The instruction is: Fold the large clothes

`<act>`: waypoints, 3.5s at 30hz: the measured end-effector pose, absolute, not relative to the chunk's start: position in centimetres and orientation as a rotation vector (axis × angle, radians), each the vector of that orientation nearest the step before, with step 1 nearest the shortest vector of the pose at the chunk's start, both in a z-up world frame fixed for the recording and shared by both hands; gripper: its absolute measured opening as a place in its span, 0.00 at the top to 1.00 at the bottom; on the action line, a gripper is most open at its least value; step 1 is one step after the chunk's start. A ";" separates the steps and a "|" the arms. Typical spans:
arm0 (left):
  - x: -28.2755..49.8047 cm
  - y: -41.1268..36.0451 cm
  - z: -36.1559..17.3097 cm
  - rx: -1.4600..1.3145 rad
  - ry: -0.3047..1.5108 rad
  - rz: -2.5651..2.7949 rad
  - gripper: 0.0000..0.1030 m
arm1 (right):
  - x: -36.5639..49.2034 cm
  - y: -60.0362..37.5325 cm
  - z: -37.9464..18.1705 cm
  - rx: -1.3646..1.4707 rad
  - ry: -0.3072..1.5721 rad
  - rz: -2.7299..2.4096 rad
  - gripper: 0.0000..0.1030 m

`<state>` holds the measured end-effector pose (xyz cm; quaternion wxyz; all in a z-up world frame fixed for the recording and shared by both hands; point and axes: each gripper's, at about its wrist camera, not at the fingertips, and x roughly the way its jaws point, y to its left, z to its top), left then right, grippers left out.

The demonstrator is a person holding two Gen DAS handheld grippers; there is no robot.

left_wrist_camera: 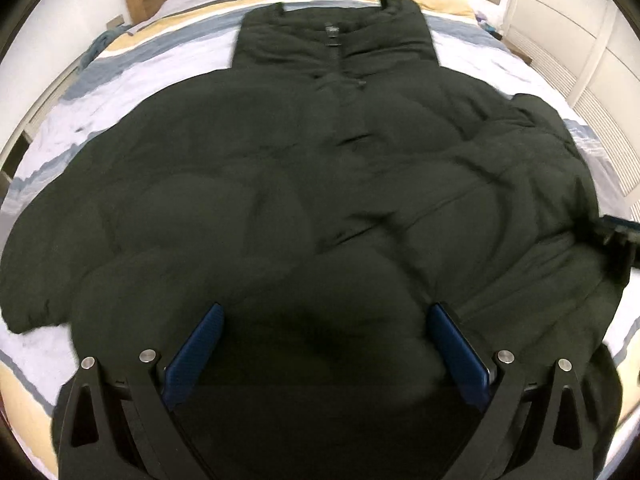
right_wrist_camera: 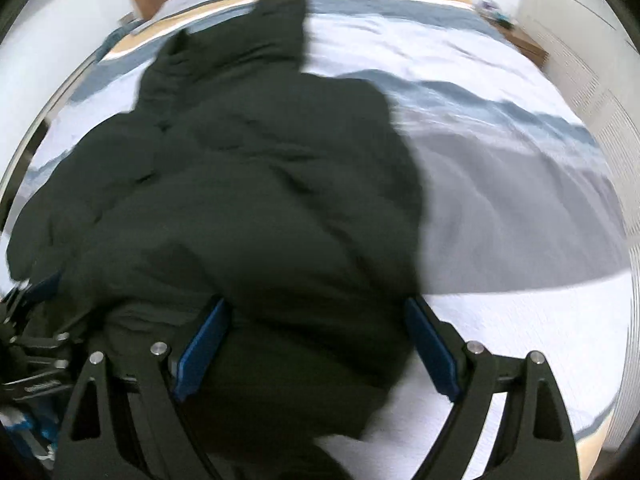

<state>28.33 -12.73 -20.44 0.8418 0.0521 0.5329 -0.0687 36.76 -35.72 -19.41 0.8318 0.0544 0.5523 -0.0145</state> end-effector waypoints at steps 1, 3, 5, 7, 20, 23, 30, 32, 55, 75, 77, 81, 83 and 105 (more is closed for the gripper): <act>28.1 -12.2 -20.2 0.126 1.118 -0.138 0.02 | 36.4 -36.6 -19.1 0.113 1.170 -0.077 0.14; 27.3 -11.3 -19.0 0.133 1.092 -0.145 0.02 | 35.9 -37.5 -18.1 0.110 1.156 -0.119 0.14; 26.6 -11.1 -18.0 0.127 1.059 -0.173 0.02 | 34.9 -37.6 -16.6 0.130 1.121 -0.129 0.14; 26.2 -11.9 -17.7 0.143 1.032 -0.199 0.02 | 34.1 -36.6 -15.4 0.143 1.097 -0.110 0.14; 24.3 3.6 -15.1 -0.125 1.096 -0.169 0.04 | 32.4 -29.0 -14.6 0.114 1.191 -0.146 0.14; 23.7 10.7 -15.5 -0.186 1.109 -0.050 0.03 | 31.7 -27.7 -13.2 0.129 1.161 -0.157 0.14; 22.4 29.1 -19.0 -0.518 1.127 0.217 0.06 | 31.5 -24.4 -10.9 0.164 1.120 -0.191 0.14; 22.0 33.7 -20.0 -0.654 1.093 0.250 0.06 | 31.8 -23.4 -10.5 0.148 1.118 -0.193 0.14; 25.5 42.3 -23.9 -1.164 0.919 0.178 0.86 | 31.9 -16.4 -7.3 0.070 1.094 -0.170 0.14; 28.7 33.2 -10.9 -0.786 0.813 -0.024 0.92 | 27.7 -23.8 -6.7 0.153 1.055 -0.278 0.14; 29.0 30.8 -9.1 -0.743 0.803 -0.073 0.92 | 27.0 -24.9 -6.8 0.172 1.052 -0.290 0.14; 29.9 24.9 -6.4 -0.652 0.798 -0.167 0.92 | 25.4 -26.9 -7.2 0.196 1.043 -0.304 0.14; 30.1 21.5 -5.4 -0.607 0.800 -0.220 0.92 | 25.0 -27.8 -7.4 0.200 1.044 -0.310 0.14; 24.8 -4.4 -13.3 -0.044 1.052 -0.430 0.92 | 18.1 -35.6 -9.0 0.221 1.032 -0.329 0.14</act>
